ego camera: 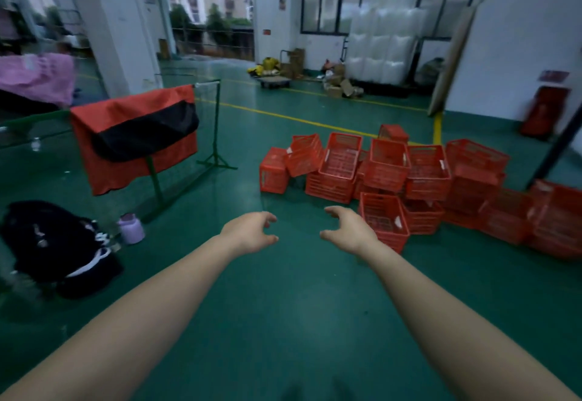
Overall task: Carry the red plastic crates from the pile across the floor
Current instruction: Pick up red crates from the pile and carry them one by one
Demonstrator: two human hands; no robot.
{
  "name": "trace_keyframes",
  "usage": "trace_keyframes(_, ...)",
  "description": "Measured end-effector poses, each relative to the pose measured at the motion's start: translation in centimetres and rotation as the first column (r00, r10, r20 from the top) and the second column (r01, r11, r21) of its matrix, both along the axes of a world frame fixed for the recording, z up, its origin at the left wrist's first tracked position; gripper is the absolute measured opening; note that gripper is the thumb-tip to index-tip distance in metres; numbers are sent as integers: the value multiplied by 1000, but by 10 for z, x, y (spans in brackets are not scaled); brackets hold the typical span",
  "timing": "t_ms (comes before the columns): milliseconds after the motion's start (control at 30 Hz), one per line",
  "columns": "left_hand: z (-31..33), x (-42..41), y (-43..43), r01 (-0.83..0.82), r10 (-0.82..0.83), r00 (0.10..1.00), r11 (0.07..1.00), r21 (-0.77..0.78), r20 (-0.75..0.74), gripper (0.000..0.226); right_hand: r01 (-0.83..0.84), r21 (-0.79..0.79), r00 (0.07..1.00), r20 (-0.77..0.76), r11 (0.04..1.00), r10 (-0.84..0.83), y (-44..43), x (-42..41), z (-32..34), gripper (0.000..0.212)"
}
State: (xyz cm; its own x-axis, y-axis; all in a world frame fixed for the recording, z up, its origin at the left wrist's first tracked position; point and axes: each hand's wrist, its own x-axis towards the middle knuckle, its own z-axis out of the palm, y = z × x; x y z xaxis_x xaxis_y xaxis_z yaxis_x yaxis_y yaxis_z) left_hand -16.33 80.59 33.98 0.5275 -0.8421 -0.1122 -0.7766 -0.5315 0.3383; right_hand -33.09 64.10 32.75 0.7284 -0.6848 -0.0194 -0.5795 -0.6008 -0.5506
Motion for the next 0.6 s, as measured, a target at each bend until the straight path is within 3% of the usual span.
trace_keyframes(267, -9, 73, -155, 83, -83, 997, 997, -7, -2, 60, 45, -33, 999, -14, 998, -46, -138, 67, -3, 69)
trace_keyframes(600, 13, 163, -379, 60, -60, 998, 997, -40, 11, 59, 34, -44, 999, 9, 998, -34, -358, 160, 24, 70)
